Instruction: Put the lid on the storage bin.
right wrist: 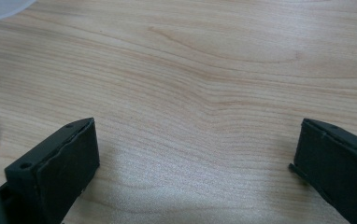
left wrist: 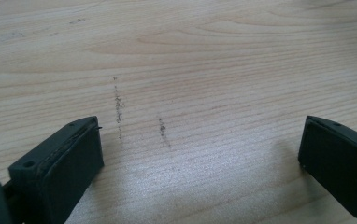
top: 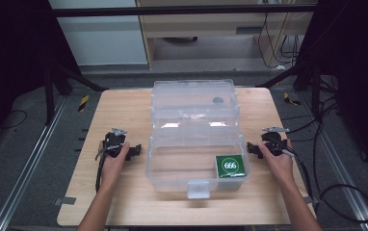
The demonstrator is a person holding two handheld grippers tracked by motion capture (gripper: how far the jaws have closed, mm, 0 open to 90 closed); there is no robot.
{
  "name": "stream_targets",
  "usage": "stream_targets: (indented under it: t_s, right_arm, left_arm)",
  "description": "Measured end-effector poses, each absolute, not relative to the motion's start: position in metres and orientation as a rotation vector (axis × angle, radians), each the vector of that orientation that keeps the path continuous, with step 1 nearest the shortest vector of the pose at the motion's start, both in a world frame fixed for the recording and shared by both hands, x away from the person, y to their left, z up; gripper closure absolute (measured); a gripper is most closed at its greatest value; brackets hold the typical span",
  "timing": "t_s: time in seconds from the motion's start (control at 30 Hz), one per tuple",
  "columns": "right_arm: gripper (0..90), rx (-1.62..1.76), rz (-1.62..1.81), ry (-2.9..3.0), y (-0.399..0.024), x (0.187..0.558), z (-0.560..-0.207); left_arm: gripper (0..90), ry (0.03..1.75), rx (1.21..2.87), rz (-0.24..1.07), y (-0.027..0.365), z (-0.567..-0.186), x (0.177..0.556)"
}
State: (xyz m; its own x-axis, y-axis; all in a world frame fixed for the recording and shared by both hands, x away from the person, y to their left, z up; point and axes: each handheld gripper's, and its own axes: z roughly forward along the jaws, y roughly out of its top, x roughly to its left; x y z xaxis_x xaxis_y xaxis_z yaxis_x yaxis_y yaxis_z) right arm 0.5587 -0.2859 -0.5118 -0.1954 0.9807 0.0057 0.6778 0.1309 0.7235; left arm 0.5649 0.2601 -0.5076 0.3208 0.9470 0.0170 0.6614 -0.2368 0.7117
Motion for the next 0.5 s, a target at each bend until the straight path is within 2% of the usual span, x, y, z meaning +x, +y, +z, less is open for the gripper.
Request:
stream_targets:
  t_s: [0.1,0.17,0.23,0.3,0.5]
  right_arm:
    - [0.3,1.58,0.839,1.951,-0.287,0.559,-0.512]
    - [7.4,1.558,0.827,1.986,-0.289,0.557,-0.508]
    - [6.2,1.506,0.804,2.001,-0.291,0.552,-0.503]
    - [12.4,1.448,0.772,2.065,-0.293,0.543,-0.494]
    - [16.3,1.323,0.7,2.159,-0.298,0.52,-0.46]
  left_arm:
    - [0.0,1.387,2.001,0.596,0.261,-0.507,0.564]
    - [3.6,1.349,2.038,0.588,0.262,-0.504,0.56]
    - [3.2,1.295,2.068,0.595,0.264,-0.498,0.554]
    - [3.9,1.238,2.091,0.586,0.266,-0.49,0.548]
    - [4.0,1.095,2.203,0.53,0.266,-0.457,0.519]
